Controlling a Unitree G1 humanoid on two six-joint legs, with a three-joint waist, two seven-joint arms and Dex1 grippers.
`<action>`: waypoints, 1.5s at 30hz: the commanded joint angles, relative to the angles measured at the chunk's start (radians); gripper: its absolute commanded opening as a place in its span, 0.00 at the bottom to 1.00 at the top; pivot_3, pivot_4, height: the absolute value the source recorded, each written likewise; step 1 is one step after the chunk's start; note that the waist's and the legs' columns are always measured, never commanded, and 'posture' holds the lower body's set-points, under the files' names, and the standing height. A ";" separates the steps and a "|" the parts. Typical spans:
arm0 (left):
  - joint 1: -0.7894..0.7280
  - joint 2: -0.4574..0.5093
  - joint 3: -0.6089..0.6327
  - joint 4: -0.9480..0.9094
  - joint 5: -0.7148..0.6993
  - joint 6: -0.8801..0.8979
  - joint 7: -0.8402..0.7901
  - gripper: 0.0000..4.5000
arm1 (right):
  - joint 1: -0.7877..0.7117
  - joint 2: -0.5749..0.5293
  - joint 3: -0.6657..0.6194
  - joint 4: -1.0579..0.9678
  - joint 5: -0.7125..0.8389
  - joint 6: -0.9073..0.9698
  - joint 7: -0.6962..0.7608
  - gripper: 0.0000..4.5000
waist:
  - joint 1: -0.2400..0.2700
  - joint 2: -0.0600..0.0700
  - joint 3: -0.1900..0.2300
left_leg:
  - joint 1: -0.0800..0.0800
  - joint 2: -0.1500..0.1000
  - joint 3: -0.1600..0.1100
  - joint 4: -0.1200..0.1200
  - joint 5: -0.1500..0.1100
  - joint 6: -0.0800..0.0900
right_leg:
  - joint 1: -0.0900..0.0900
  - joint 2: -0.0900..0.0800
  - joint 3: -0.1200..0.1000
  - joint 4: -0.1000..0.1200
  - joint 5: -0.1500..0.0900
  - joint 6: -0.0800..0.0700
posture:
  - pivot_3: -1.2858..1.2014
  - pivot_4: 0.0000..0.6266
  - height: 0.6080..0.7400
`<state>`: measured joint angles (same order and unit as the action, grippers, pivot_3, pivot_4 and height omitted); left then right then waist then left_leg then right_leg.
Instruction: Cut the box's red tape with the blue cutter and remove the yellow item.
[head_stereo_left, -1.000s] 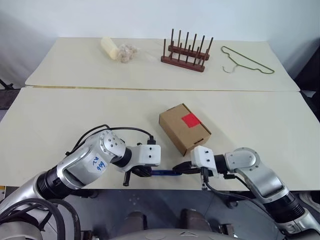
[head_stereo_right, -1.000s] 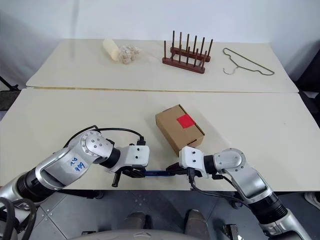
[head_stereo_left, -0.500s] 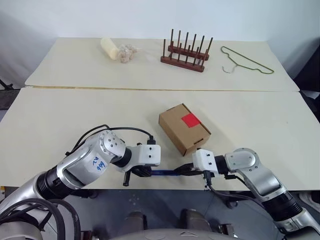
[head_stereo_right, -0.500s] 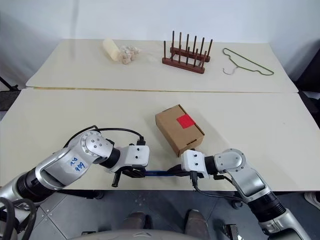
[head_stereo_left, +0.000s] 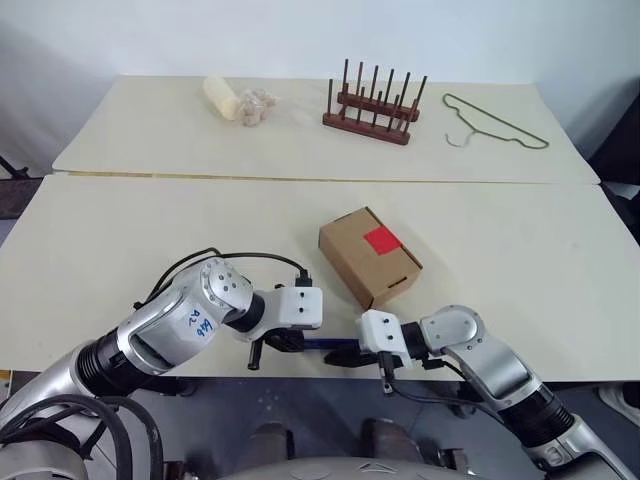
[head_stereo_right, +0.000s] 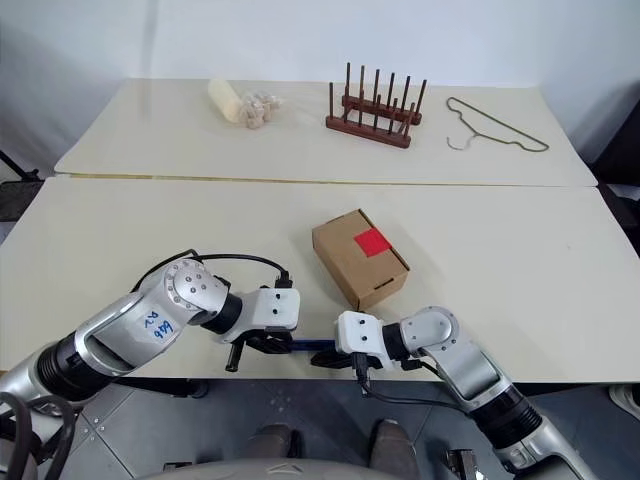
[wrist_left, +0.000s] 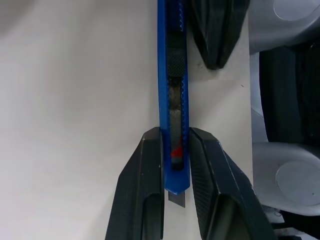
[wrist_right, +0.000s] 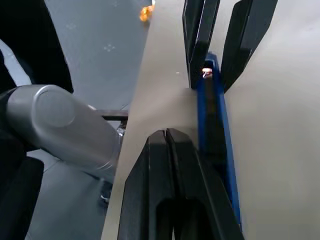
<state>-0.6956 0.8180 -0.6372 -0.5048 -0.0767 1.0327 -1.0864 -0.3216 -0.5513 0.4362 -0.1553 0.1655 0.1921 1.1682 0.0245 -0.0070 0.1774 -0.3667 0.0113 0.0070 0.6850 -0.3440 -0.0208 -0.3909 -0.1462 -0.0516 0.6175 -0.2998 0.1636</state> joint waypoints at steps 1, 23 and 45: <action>0.010 -0.008 -0.031 0.027 0.013 0.015 0.025 0.09 | -0.004 0.024 0.017 0.011 -0.026 0.026 -0.033 0.01 | -0.001 0.000 0.000 | 0.000 0.000 0.000 0.000 0.000 0.000 | 0.000 0.000 0.000 0.001 0.000 0.000 | 0.52 0.24 1.00; 0.018 0.001 -0.025 0.013 0.008 0.026 0.027 0.09 | -0.023 -0.083 -0.112 -0.129 0.101 0.188 -0.004 0.01 | 0.000 0.000 0.000 | -0.001 0.000 0.000 0.000 0.000 0.000 | -0.001 0.000 0.000 0.001 0.000 0.000 | 0.52 0.24 1.00; 0.013 -0.002 -0.029 -0.011 0.001 0.055 0.035 0.09 | -0.020 0.012 -0.007 -0.019 0.007 0.113 -0.036 0.01 | -0.003 0.000 0.000 | 0.000 0.000 0.000 0.000 0.000 0.000 | -0.001 0.000 0.000 0.001 0.000 0.000 | 0.52 0.24 1.00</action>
<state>-0.6929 0.8198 -0.6354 -0.5368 -0.0774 1.0712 -1.0696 -0.3479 -0.5427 0.4018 -0.1837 0.1936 0.2927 1.1394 0.0212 -0.0070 0.1773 -0.3673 0.0115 0.0070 0.6850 -0.3435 -0.0210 -0.3920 -0.1461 -0.0514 0.6184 -0.2998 0.1634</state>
